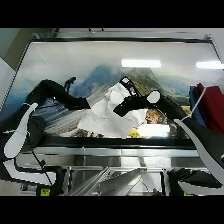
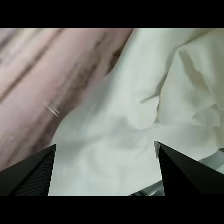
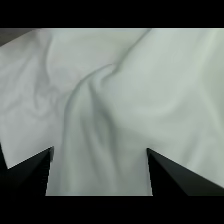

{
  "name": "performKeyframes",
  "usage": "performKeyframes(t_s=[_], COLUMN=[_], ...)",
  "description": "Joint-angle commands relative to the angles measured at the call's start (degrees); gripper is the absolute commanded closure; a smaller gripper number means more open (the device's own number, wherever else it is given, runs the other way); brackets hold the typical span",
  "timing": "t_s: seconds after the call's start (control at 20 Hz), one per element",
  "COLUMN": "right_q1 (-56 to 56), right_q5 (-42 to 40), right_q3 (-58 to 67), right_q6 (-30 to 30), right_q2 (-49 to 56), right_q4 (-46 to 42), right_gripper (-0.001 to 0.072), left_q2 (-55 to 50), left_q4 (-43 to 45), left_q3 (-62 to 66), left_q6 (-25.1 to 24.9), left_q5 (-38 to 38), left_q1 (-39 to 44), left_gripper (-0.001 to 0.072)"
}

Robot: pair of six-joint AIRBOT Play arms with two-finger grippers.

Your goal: Fold the shirts.

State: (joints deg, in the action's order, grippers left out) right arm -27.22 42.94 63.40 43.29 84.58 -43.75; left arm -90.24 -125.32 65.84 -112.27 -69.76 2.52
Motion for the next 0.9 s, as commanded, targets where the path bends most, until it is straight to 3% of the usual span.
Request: performKeyframes(t_s=[0.0,0.25,0.4,0.45,0.5,0.55,0.6,0.65,0.7,0.75,0.8,0.85], right_q1=[-2.49,-2.58,-3.13,-3.13,-3.1,-3.08,-3.08,-3.08,-3.1,-3.08,-3.1,-3.08], right_q5=[-6.08,-8.11,-9.62,-11.06,-12.55,-14.16,-15.13,-15.54,-15.37,-14.51,-13.75,-13.29], right_q3=[2.95,2.99,2.99,2.99,2.99,2.99,2.99,2.99,2.99,2.99,2.99,2.99], right_q6=[-1.33,-1.38,-3.63,-3.74,-3.72,-3.67,-3.67,-3.67,-3.61,-2.6,-1.4,-0.5], right_q2=[3.52,3.65,4.22,4.72,5.14,5.57,6.01,6.56,7.1,7.43,7.45,7.15], right_q4=[-3.39,-10.32,-10.91,-12.26,-13.81,-15.5,-15.89,-15.85,-15.82,-15.82,-15.8,-15.63], right_gripper=[0.0056,0.0056,0.0057,0.0056,0.0056,0.0056,0.0057,0.0064,0.02,0.0418,0.0583,0.0686], left_q2=[0.02,-0.02,-0.02,-0.02,-0.02,-0.02,0.0,-0.02,0.0,0.0,0.0,0.0], left_q4=[-1.81,-2.43,-2.21,-1.81,-1.81,-2.05,-2.16,-2.16,-2.27,-2.38,-2.4,-2.4], left_q3=[-5.03,-5.53,-5.53,-5.53,-5.53,-5.51,-5.51,-5.53,-5.53,-5.51,-5.51,-5.49], left_q6=[-4.35,-4.48,-4.92,-4.92,-4.9,-4.87,-4.9,-4.9,-4.9,-4.87,-4.87,-4.85], left_q5=[6.05,11.98,13.57,15.26,16.55,17.14,17.16,17.09,16.7,16.17,15.65,15.45], left_q1=[3.06,6.29,9.77,10.67,11.1,11.13,10.99,10.54,10.03,9.51,9.05,8.5], left_gripper=[0.0006,0.0009,0.0328,0.0376,0.0376,0.0446,0.0624,0.0695,0.0695,0.0695,0.0696,0.0696])
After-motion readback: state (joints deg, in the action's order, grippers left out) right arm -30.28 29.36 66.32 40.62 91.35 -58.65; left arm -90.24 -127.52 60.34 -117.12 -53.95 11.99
